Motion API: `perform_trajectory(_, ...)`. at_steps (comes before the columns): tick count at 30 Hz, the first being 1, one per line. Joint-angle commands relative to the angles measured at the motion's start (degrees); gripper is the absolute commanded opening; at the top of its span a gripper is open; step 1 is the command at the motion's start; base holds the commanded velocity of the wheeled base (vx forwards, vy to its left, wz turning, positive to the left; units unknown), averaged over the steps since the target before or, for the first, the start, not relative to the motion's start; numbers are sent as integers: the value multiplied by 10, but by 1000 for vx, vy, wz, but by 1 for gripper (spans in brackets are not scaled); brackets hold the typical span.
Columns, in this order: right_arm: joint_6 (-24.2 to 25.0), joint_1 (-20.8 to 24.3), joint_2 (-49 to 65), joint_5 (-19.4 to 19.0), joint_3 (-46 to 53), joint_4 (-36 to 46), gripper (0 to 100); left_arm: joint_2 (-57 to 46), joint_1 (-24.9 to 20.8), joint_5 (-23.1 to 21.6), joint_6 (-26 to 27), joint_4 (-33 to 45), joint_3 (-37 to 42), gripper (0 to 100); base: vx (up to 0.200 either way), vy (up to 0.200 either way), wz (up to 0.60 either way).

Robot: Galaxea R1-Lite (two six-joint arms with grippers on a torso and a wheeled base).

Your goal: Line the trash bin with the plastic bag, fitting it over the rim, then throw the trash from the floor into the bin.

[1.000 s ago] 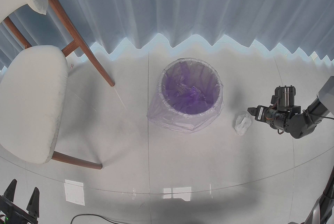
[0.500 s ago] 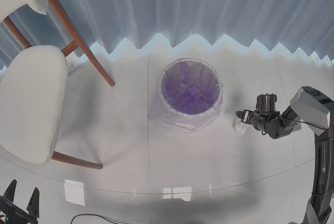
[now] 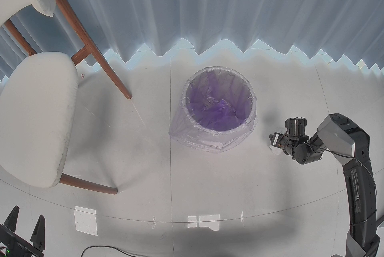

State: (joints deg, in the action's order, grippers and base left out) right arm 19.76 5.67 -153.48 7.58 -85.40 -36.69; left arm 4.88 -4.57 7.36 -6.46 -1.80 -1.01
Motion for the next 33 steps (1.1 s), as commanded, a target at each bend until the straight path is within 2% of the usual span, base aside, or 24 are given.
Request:
perform_trajectory(1, 19, -2, -19, 2, -14, -1, 0, 3, 0, 0, 0, 0, 10, 100, 0, 0, 0)
perform_trajectory(4, 28, -1, 13, 2, -7, 2, 0, 3, -1, 0, 0, 0, 10, 100, 0, 0, 0)
perform_trajectory(6, 34, -4, 78, 2, 23, 2, 0, 3, -1, 0, 0, 0, 10, 100, 0, 0, 0)
perform_trajectory(9, 84, -6, 237, -7, 123, 9, 0, 3, 0, 0, 0, -1, 10, 100, 0, 0, 0)
perform_trajectory(12, 107, -9, 420, -44, 257, 19, 0, 3, 0, 0, 0, 0, 10, 100, 0, 0, 0)
perform_trajectory(19, 99, -4, 777, -118, 485, 30, 0, 3, 0, 0, 0, -1, 10, 100, 0, 0, 0)
perform_trajectory(22, 78, -1, 882, -126, 560, 50, 0, 3, -1, 0, 0, -1, 10, 100, 0, 0, 0)
perform_trajectory(23, 77, -1, 886, -126, 565, 50, 0, 3, -1, 0, 0, -1, 10, 100, 0, 0, 0)
perform_trajectory(24, 62, -1, 927, -126, 613, 51, 0, 3, -1, 0, 0, -1, 10, 100, 0, 0, 0)
perform_trajectory(28, -39, 1, 1058, -134, 752, 54, 0, 3, -1, 0, 0, -1, 10, 100, 0, 0, 0)
perform_trajectory(30, -92, 5, 1124, -169, 801, 62, 0, 3, -1, 0, 0, -1, 10, 100, 0, 0, 0)
perform_trajectory(31, -99, 5, 1135, -174, 809, 65, 0, 3, -1, 0, 0, -1, 10, 100, 0, 0, 0)
perform_trajectory(32, -131, 5, 1204, -194, 850, 96, 0, 3, -1, 0, 0, -1, 10, 100, 0, 0, 0)
perform_trajectory(33, -145, 5, 1244, -198, 854, 126, 0, 3, -1, 0, 0, -1, 10, 100, 0, 0, 0)
